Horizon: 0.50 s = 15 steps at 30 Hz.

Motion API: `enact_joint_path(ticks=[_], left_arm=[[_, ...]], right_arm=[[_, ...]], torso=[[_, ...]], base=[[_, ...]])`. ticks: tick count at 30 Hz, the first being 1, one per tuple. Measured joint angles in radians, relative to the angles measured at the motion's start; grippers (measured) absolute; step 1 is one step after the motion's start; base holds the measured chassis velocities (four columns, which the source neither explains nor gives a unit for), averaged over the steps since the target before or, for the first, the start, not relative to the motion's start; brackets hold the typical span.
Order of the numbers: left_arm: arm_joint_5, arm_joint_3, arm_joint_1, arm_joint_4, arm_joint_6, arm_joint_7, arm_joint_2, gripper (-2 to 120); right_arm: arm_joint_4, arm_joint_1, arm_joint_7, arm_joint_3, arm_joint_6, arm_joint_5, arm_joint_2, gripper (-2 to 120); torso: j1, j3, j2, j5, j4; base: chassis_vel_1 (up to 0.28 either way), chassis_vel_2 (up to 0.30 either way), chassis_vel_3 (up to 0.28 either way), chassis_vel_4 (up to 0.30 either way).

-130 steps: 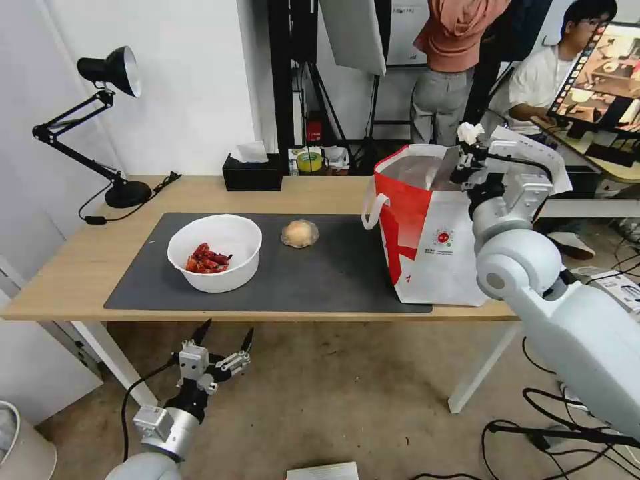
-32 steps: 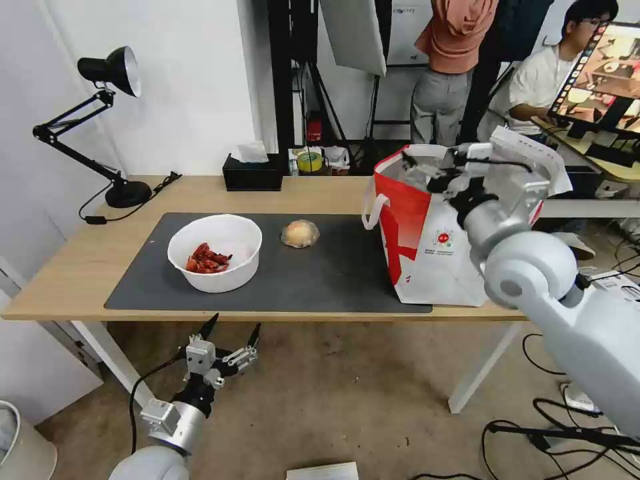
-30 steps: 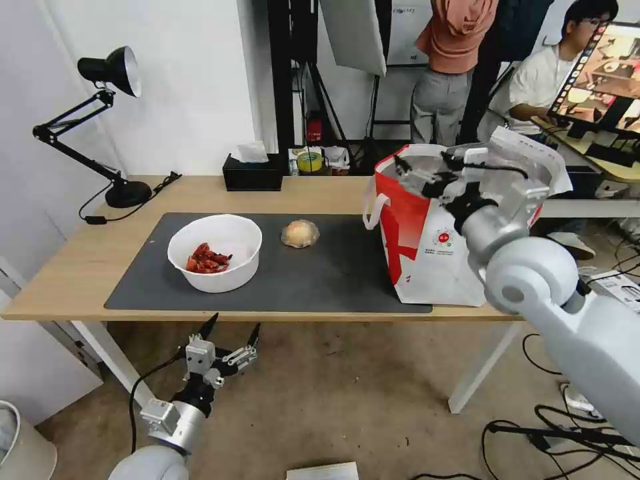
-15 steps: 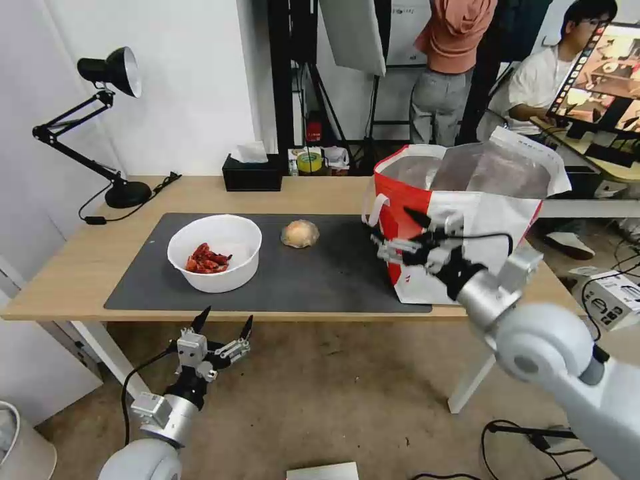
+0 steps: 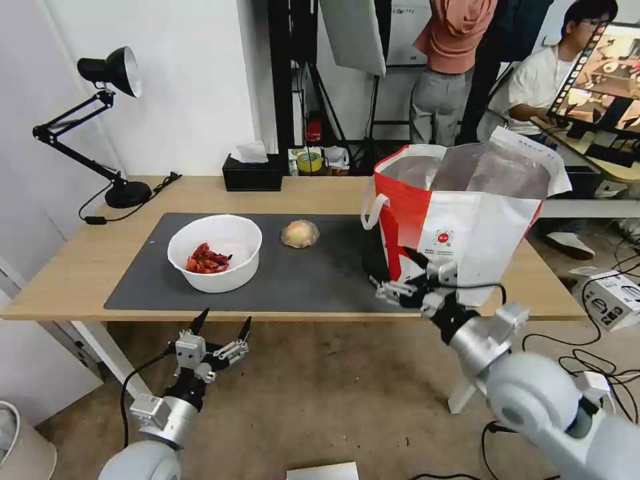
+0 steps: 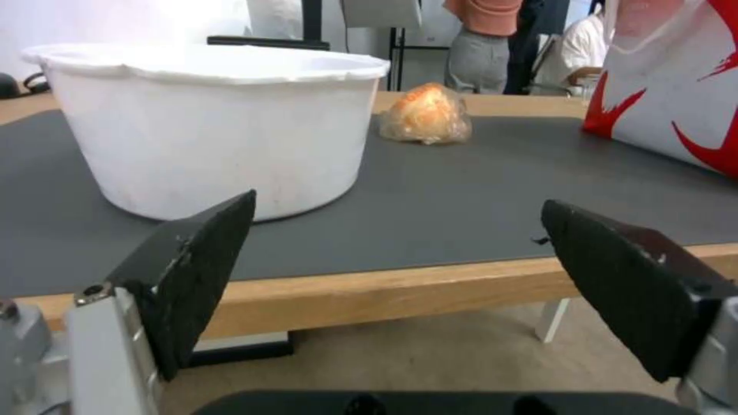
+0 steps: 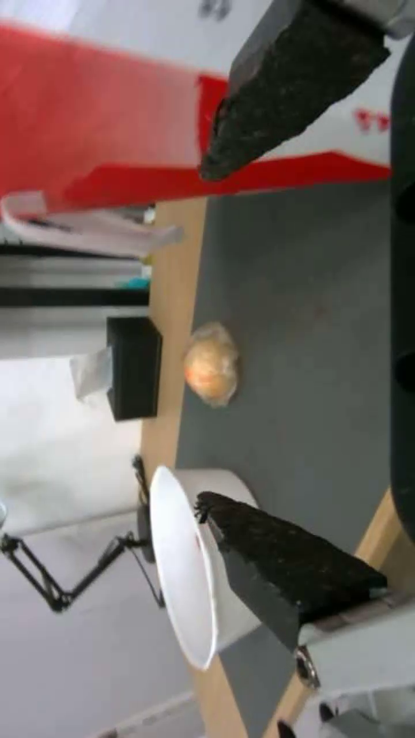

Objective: Pick up the trash from the table and place it into the takeout bag.

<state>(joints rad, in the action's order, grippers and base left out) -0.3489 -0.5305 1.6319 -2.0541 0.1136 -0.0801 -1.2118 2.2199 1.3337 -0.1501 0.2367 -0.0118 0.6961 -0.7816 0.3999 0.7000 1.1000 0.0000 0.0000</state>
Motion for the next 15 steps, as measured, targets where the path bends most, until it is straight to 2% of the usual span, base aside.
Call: enact_joint_path(ticks=[6,15], left_arm=[[0.003,0.003,0.003,0.008,0.001,-0.001,-0.003,100],[0.004,0.012,-0.008,0.018,0.001,0.011,-0.003,100]], right_arm=[[-0.026,0.119,-0.055,0.002,0.085,-0.12,-0.084,100],[-0.066,0.218,-0.117,0.0,0.149,-0.235,-0.134,100]], torso=[[0.0,0.0,0.0,0.0,0.0001],[0.0,0.0,0.0,0.0,0.0]], base=[[0.0,0.0,0.0,0.0],[0.0,0.0,0.0,0.0]])
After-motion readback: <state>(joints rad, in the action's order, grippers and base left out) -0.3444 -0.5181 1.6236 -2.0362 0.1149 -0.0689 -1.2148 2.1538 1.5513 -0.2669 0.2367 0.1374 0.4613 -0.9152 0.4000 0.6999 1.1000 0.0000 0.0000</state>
